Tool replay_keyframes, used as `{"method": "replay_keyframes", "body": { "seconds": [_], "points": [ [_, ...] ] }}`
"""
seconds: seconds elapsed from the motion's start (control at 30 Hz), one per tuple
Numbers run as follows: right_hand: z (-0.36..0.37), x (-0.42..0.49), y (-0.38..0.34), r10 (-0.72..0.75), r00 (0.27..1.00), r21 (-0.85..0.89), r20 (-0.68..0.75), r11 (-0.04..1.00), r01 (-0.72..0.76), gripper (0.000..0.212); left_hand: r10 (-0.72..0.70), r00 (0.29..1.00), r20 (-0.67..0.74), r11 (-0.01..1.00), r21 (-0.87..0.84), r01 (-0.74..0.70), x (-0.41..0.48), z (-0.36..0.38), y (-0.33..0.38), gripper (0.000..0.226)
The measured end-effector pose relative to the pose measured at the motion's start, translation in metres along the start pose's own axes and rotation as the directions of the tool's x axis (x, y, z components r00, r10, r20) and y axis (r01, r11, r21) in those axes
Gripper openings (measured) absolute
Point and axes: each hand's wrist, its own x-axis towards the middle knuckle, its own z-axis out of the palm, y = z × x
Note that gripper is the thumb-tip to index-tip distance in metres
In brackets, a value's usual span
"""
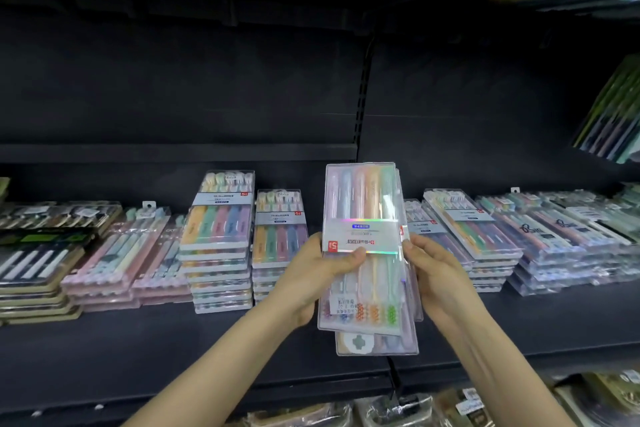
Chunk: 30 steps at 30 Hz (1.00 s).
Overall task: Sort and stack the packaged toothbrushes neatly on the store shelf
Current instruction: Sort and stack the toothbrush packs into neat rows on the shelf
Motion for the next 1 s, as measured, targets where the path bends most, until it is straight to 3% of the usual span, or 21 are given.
{"method": "replay_keyframes", "body": {
  "seconds": [0.13, 0.23, 0.4, 0.5, 0.73, 0.83, 0.93, 1.0],
  "points": [
    [0.019, 0.006, -0.005, -0.011, 0.996, -0.058, -0.083, 0.998, 0.006, 0.027, 0.019, 0.994, -0.106, 1.000, -0.019, -0.021, -0.015, -0.021, 0.023, 0.038],
    [0.042, 0.016, -0.008, -0.036, 0.993, -0.135, -0.112, 0.991, 0.020, 0.012, 0.051, 0.966, -0.252, 0.997, -0.040, -0.063, -0.025, -0.052, 0.042, 0.032],
    [0.095, 0.046, -0.008, 0.054, 0.987, -0.154, -0.154, 0.985, -0.078, 0.005, 0.100, 0.920, -0.380, 0.992, -0.038, -0.124, -0.041, -0.114, 0.078, 0.019],
    [0.124, 0.065, -0.006, 0.143, 0.979, -0.167, -0.143, 0.972, -0.167, 0.015, 0.144, 0.908, -0.394, 0.987, -0.011, -0.162, -0.047, -0.143, 0.093, 0.018],
    [0.155, 0.091, 0.014, 0.189, 0.966, -0.239, -0.177, 0.944, -0.228, 0.007, 0.104, 0.905, -0.412, 0.988, -0.063, -0.142, -0.051, -0.176, 0.097, 0.012],
    [0.156, 0.100, 0.023, 0.142, 0.959, -0.292, -0.247, 0.932, -0.213, 0.022, 0.085, 0.913, -0.399, 0.989, -0.075, -0.125, -0.048, -0.179, 0.095, 0.012],
    [0.159, 0.101, 0.024, 0.032, 0.972, -0.571, -0.231, 0.804, -0.163, 0.036, 0.090, 0.921, -0.378, 0.991, -0.060, -0.122, -0.045, -0.177, 0.094, 0.011],
    [0.158, 0.099, 0.022, -0.010, 0.983, -0.782, -0.182, 0.608, -0.138, 0.033, 0.085, 0.926, -0.367, 0.992, -0.053, -0.112, -0.043, -0.176, 0.093, 0.011]
  ]
}}
